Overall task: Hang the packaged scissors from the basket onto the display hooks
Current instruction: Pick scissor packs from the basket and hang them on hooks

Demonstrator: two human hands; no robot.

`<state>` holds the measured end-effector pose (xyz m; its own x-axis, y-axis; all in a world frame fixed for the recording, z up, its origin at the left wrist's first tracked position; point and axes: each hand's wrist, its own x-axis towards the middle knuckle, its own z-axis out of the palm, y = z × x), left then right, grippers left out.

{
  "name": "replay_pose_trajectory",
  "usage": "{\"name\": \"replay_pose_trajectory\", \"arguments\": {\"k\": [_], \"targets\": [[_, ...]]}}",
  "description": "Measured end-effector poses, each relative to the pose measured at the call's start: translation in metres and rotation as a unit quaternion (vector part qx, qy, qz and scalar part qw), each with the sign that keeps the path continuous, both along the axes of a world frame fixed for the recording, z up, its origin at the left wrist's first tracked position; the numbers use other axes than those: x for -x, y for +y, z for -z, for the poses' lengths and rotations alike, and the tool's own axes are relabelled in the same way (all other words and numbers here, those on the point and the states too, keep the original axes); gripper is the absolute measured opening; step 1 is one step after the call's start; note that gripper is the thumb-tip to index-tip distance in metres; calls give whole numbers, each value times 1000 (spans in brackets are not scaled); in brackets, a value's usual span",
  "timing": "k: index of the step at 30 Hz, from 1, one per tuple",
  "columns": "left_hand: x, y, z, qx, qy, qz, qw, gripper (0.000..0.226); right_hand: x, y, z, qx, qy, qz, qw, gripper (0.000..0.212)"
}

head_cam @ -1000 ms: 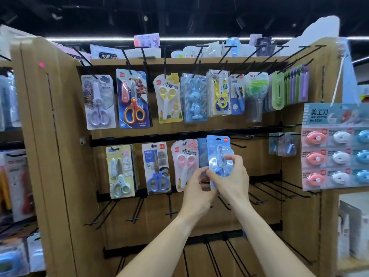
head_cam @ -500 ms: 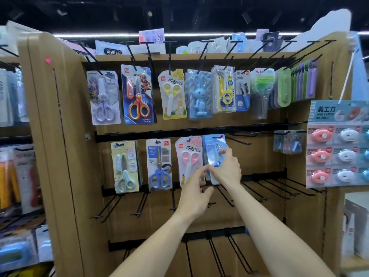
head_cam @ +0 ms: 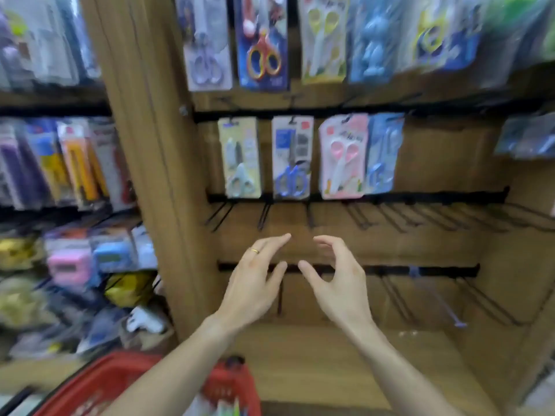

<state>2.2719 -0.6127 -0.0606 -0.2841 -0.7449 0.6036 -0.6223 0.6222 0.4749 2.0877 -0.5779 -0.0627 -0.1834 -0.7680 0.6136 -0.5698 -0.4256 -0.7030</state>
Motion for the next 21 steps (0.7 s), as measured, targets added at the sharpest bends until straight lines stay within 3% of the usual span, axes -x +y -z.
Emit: {"name": "replay_pose_trajectory", "arguments": {"k": [5,12,18,21], "targets": [[-125,55,96,-81,-62,-105,989,48,-93,35,96,-119,8,-130,984,43],[-247,146,195,-195,-116,-242,943,45,-191,75,198,-254,56,-237,936,47],[-275,194,233,-274,-123,-307,903,48,-223,103,236,-307,105,-254,911,50],[-271,204,247,-295,-106,-304,900,47,-232,116,249,-318,146,-257,901,49]]}}
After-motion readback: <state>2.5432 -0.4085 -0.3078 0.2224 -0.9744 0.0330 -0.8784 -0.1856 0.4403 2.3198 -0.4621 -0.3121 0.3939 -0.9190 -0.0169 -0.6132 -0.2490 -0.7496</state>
